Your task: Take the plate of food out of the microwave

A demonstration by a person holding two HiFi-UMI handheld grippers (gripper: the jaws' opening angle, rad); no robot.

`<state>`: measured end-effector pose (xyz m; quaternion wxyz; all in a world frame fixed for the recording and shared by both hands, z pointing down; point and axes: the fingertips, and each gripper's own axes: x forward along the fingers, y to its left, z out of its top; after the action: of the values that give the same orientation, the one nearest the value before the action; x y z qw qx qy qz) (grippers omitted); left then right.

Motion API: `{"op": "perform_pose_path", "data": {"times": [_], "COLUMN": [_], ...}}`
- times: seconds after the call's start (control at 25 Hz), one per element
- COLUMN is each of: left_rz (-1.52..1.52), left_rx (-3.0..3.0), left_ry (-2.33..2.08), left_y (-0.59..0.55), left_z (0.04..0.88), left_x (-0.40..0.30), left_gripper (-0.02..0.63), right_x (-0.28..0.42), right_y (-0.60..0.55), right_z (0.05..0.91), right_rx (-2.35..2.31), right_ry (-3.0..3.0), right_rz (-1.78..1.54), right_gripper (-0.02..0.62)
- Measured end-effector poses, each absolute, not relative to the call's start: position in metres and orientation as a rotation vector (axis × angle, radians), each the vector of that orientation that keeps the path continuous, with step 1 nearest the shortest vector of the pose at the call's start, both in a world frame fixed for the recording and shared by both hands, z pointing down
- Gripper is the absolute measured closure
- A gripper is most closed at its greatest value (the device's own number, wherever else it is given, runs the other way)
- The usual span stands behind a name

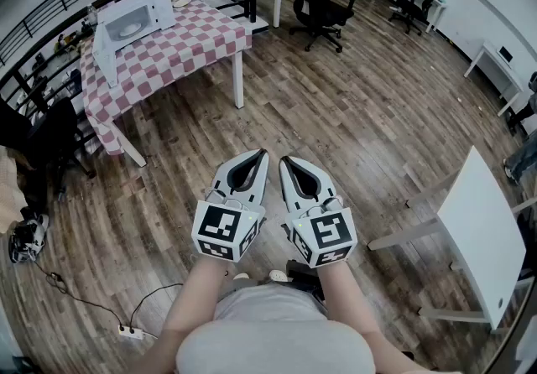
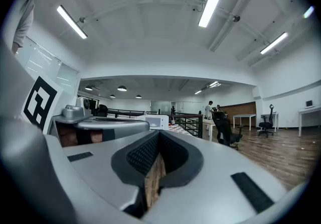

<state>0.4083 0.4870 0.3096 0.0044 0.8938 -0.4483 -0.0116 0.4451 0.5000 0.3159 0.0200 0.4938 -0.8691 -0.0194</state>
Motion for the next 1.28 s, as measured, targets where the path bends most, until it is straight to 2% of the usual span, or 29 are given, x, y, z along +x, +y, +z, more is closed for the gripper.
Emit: {"op": "perform_pose_path", "data": {"times": [1.28], "left_rz": [-0.045], "left_rx": [2.713], "left_ry": [-1.503], "left_y": [0.465], "left_z": [0.322], "left_x": [0.297], "left_gripper": [0.604], "right_x": [0.338], "right_y": [0.475], "right_z": [0.328], "right_rx": [1.469], "right_ry": [-2.758], "right_rz": [0.02], "right_gripper": [0.571]}}
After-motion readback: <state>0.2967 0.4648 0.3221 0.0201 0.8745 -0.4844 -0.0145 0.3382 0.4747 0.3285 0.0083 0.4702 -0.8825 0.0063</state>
